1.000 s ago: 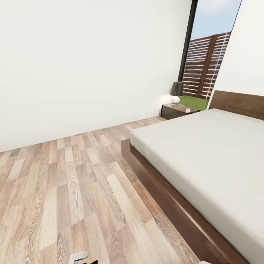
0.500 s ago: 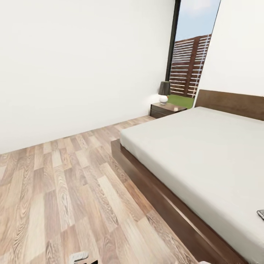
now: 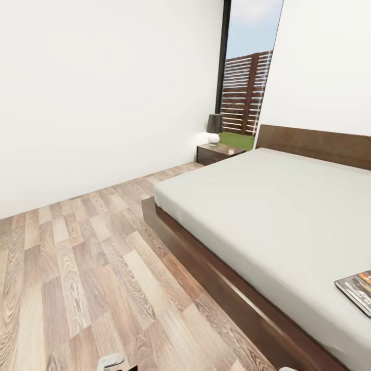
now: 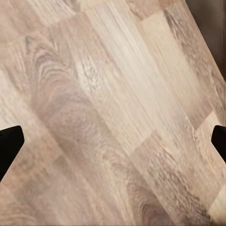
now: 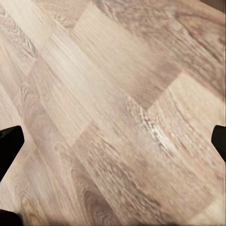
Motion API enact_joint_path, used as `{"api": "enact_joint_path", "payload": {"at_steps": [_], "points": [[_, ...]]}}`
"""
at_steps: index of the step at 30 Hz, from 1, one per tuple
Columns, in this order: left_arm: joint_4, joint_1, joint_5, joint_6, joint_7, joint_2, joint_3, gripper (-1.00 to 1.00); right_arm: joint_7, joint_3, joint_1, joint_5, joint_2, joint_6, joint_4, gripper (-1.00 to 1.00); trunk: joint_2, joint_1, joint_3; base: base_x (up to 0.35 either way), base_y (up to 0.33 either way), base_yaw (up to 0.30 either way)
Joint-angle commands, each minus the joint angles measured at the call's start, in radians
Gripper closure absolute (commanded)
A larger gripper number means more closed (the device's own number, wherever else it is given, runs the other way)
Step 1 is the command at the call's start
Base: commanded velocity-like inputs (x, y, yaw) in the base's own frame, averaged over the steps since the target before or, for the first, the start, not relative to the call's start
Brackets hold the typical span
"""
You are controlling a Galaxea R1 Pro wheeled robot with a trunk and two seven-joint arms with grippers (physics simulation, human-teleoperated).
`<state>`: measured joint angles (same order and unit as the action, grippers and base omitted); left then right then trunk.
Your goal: In the bedroom, move the book from the bed onto either nightstand, and place the two sandals side by side next to the bed.
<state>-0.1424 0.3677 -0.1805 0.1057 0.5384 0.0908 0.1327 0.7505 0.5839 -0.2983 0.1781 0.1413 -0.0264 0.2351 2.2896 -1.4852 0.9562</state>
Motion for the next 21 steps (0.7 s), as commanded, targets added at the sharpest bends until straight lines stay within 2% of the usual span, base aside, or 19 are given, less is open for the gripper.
{"api": "enact_joint_path", "payload": {"at_steps": [1,21], "points": [[0.001,0.001,-0.002,0.001,0.005,0.000,0.004,-1.00,0.004,0.008,-0.001,0.011,0.000,-0.003,0.000,-1.00,0.000,0.000,0.001,0.000,0.000,-0.202],[0.001,0.001,-0.002,0.001,0.005,0.000,0.004,-1.00,0.004,0.008,-0.001,0.011,0.000,-0.003,0.000,-1.00,0.000,0.000,0.001,0.000,0.000,-0.201]]}}
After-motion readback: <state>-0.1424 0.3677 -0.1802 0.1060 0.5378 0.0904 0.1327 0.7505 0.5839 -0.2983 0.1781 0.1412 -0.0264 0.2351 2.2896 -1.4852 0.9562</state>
